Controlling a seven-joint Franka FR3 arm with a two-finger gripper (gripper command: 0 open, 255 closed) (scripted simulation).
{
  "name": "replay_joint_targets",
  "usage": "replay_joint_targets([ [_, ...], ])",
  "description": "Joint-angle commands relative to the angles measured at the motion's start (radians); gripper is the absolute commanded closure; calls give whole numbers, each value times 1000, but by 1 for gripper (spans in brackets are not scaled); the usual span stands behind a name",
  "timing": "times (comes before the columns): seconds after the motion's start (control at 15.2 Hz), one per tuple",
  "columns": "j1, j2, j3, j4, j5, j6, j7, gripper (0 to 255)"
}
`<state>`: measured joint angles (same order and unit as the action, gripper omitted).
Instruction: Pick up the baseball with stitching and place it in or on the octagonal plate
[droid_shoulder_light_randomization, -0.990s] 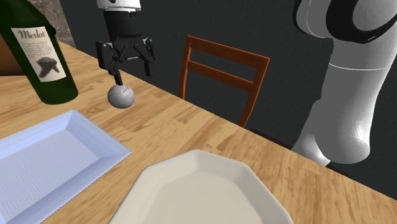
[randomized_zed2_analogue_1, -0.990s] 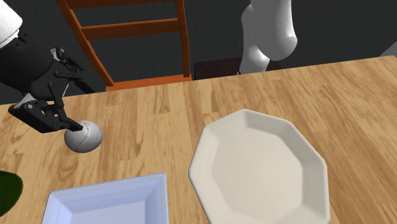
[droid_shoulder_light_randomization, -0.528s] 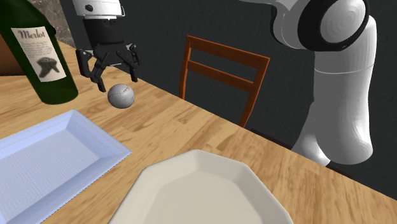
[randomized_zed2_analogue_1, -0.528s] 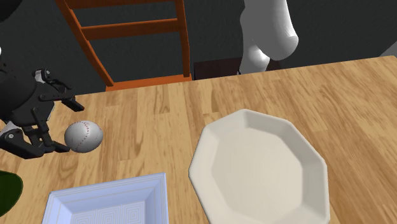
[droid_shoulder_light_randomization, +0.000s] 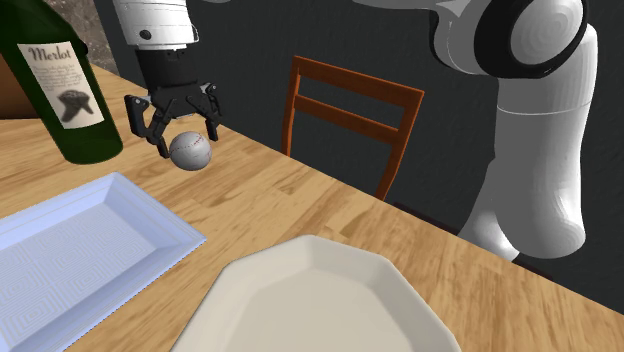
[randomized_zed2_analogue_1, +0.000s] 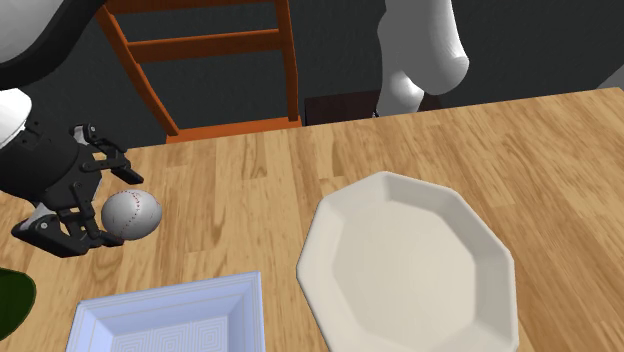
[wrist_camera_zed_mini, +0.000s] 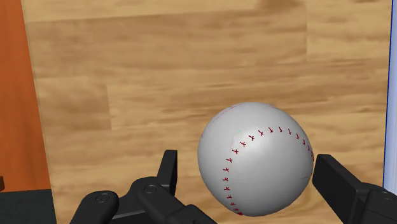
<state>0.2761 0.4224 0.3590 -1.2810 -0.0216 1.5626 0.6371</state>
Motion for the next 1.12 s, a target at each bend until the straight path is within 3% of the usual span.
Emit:
replay_joint_targets([
  [0.0, 0, 0, 0, -1, 0, 1, 0, 0],
  [0.13, 0, 0, 0, 0, 0, 0, 0, 0],
  [0.2, 0, 0, 0, 0, 0, 0, 0, 255],
  [0.79, 0, 0, 0, -1, 0, 1, 0, 255],
  [1.06, 7, 12, 1, 71, -3, -59, 6, 255],
])
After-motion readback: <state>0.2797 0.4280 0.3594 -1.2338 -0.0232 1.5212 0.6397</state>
